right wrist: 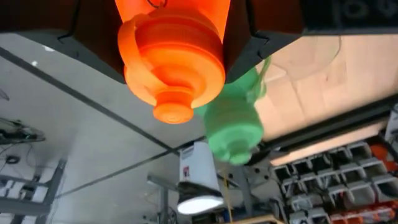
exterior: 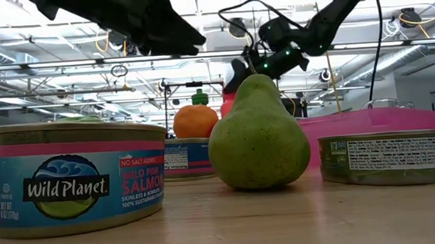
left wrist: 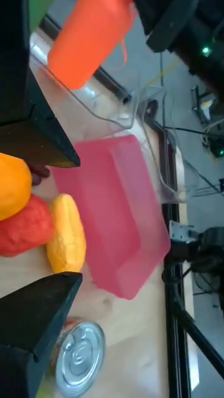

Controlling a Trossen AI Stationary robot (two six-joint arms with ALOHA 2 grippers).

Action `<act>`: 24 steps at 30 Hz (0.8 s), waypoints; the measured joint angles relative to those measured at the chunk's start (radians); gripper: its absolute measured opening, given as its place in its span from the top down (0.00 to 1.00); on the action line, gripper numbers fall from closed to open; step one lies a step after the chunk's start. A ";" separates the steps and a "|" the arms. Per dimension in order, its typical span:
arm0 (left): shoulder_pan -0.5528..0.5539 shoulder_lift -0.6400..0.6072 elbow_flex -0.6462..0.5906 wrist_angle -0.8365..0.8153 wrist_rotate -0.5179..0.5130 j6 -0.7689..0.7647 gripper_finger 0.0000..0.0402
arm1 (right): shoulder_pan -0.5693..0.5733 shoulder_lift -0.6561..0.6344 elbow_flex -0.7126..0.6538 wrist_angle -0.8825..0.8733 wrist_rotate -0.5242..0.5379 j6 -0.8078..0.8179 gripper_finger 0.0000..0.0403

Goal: Pick & Place Food Item
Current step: Put the orange water bottle into the left transparent bin

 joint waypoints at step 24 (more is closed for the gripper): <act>0.020 -0.002 0.001 0.003 0.043 -0.002 0.26 | 0.007 0.035 -0.072 0.145 -0.003 -0.005 0.31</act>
